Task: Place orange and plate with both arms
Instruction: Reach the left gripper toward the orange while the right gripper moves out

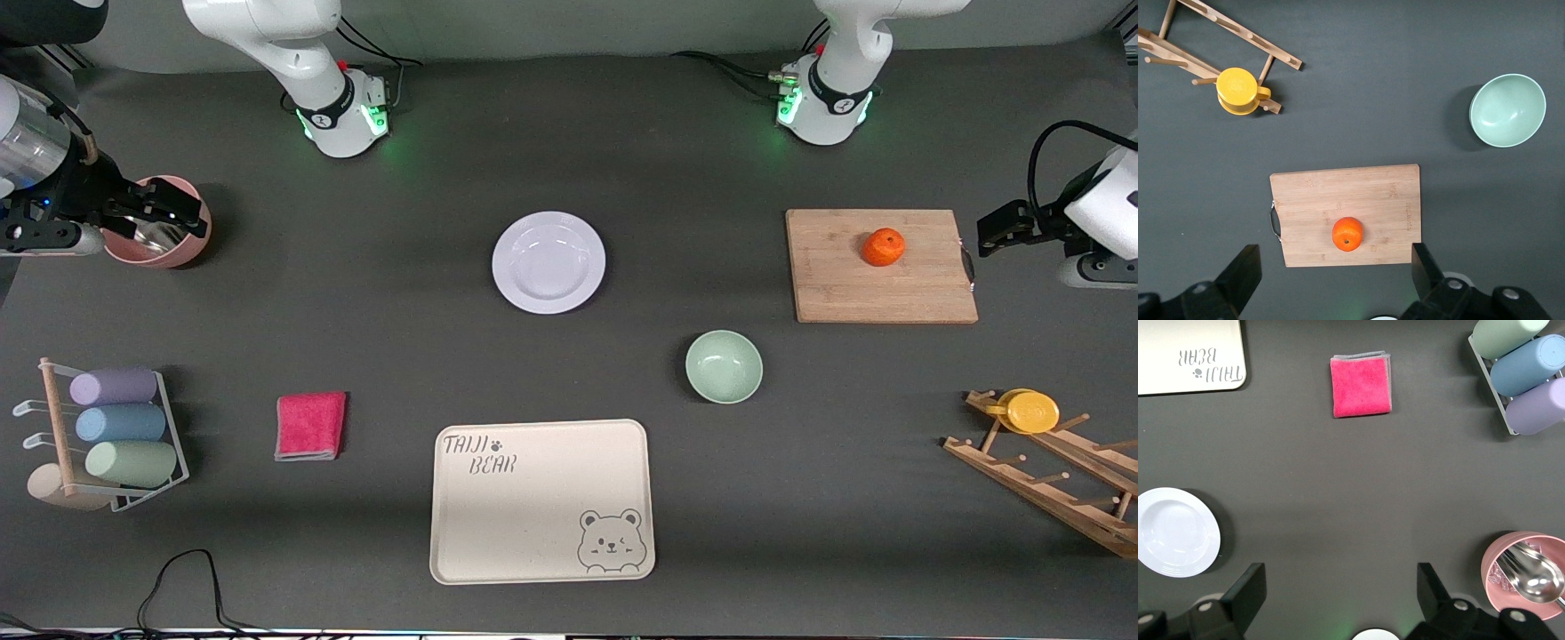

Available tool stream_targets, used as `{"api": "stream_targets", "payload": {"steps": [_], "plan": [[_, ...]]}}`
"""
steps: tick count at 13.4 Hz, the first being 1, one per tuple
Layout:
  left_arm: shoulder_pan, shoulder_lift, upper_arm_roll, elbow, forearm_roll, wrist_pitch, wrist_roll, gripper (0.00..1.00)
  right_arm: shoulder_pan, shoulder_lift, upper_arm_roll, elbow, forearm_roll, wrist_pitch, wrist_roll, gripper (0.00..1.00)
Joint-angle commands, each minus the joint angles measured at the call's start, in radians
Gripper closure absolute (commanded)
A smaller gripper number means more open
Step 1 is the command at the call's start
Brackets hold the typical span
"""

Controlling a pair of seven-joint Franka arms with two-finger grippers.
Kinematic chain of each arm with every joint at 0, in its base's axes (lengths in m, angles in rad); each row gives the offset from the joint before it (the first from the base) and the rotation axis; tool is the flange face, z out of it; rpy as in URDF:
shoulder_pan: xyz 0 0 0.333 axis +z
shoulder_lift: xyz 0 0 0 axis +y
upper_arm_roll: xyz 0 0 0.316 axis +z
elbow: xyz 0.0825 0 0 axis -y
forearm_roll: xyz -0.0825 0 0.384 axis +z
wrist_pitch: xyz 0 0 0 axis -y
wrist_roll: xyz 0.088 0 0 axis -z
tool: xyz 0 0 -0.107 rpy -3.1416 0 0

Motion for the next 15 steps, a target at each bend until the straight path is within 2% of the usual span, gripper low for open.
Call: {"api": "stream_targets", "payload": {"steps": [1,6,7,8,13,15], "plan": [[-0.018,0.013,0.008,0.036,0.000,-0.033,-0.023,0.00,-0.015,0.007,0.009,-0.005,0.004,0.027,0.024,0.00],[-0.018,0.000,0.013,0.030,-0.003,-0.092,-0.044,0.00,-0.009,0.024,0.032,-0.008,0.015,0.047,0.062,0.00],[-0.016,-0.015,0.013,0.016,-0.001,-0.103,-0.044,0.00,-0.006,0.033,0.032,-0.008,0.045,0.051,0.079,0.00],[-0.016,-0.044,0.014,-0.021,0.006,-0.108,-0.044,0.00,-0.006,0.045,0.032,-0.013,0.082,0.057,0.093,0.00],[-0.006,-0.286,0.020,-0.278,0.031,-0.100,-0.041,0.00,-0.003,0.044,0.043,-0.076,0.102,0.110,0.104,0.00],[0.007,-0.392,0.040,-0.392,0.035,-0.085,-0.040,0.00,-0.006,0.046,0.060,-0.089,0.178,0.123,0.107,0.00]]}}
